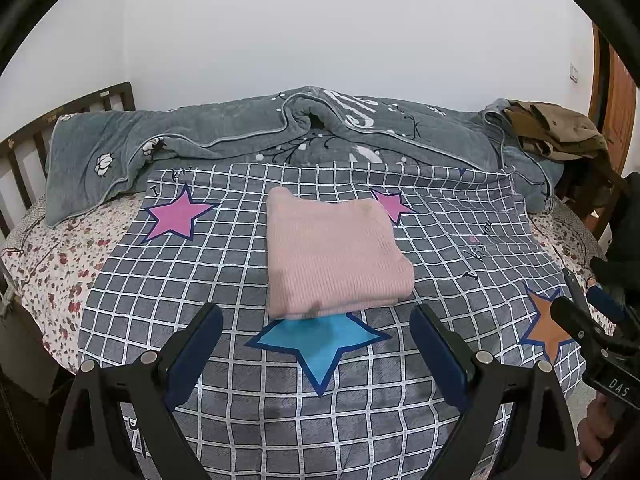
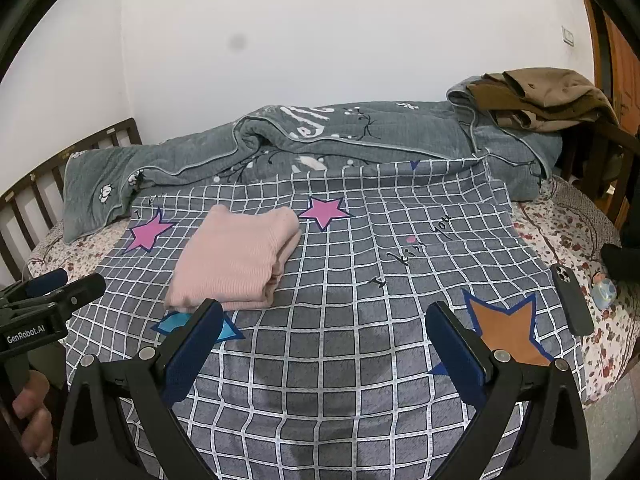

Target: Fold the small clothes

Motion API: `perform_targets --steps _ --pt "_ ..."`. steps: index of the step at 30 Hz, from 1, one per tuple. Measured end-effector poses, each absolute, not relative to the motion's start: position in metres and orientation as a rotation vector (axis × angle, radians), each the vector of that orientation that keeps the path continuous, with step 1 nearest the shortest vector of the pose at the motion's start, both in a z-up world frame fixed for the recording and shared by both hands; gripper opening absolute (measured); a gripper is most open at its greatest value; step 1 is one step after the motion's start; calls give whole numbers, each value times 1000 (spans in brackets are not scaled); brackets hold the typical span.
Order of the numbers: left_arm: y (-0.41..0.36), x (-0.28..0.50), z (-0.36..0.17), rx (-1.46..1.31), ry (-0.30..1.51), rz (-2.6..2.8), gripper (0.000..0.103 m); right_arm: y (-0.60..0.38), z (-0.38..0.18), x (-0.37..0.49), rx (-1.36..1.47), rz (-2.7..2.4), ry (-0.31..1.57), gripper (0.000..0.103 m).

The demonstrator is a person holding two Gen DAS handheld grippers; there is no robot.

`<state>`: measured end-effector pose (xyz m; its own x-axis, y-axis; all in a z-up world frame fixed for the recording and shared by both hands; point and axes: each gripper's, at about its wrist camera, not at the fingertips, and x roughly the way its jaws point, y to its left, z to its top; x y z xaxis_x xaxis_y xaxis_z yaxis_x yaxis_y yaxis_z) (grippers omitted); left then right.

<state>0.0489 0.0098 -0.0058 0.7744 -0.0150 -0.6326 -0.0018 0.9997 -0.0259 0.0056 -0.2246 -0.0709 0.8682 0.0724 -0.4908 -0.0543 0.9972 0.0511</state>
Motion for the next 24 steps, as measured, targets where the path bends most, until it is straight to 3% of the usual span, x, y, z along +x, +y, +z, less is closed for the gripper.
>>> perform_targets --steps 24 --pt "14 49 -1 -23 682 -1 95 -224 -68 3 34 73 514 100"
